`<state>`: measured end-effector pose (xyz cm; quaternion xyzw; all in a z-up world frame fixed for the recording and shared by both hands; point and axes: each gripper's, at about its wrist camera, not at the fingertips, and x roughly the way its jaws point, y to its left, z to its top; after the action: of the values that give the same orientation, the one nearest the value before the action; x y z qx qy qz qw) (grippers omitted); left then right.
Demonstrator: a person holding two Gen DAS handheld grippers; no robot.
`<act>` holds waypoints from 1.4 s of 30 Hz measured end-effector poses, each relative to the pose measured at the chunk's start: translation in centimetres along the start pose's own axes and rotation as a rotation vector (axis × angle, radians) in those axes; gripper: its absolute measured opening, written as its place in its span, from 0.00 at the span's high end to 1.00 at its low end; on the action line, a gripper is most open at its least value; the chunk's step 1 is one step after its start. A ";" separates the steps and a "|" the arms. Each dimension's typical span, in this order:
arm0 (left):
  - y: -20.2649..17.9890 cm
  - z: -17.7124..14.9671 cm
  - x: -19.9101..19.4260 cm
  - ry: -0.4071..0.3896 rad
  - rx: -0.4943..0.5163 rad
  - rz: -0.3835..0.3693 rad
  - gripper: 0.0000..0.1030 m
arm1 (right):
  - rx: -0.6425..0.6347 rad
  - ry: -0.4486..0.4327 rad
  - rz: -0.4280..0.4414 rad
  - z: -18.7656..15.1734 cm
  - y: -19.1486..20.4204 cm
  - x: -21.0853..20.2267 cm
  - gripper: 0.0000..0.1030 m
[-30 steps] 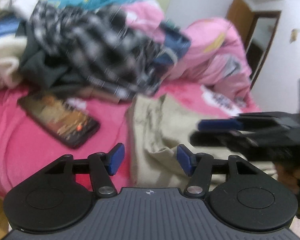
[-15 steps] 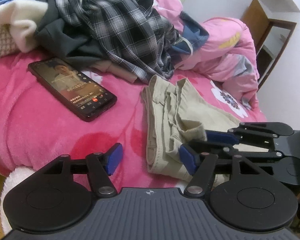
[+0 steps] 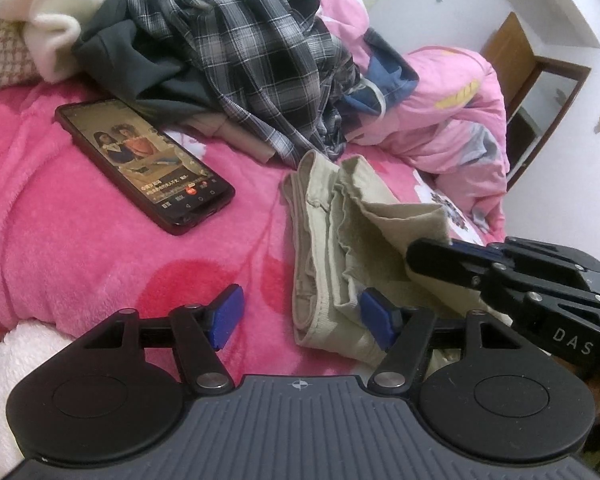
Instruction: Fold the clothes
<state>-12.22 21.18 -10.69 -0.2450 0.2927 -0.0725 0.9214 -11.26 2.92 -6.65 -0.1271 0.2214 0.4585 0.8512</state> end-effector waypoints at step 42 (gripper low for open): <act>-2.2 1.3 2.9 0.036 0.088 0.063 0.26 | -0.054 0.177 0.111 3.9 -11.0 6.3 0.51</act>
<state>-9.08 19.00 -10.10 -0.1935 0.3134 -0.0607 0.9277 2.00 3.09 -6.23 -0.1776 0.2899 0.4978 0.7979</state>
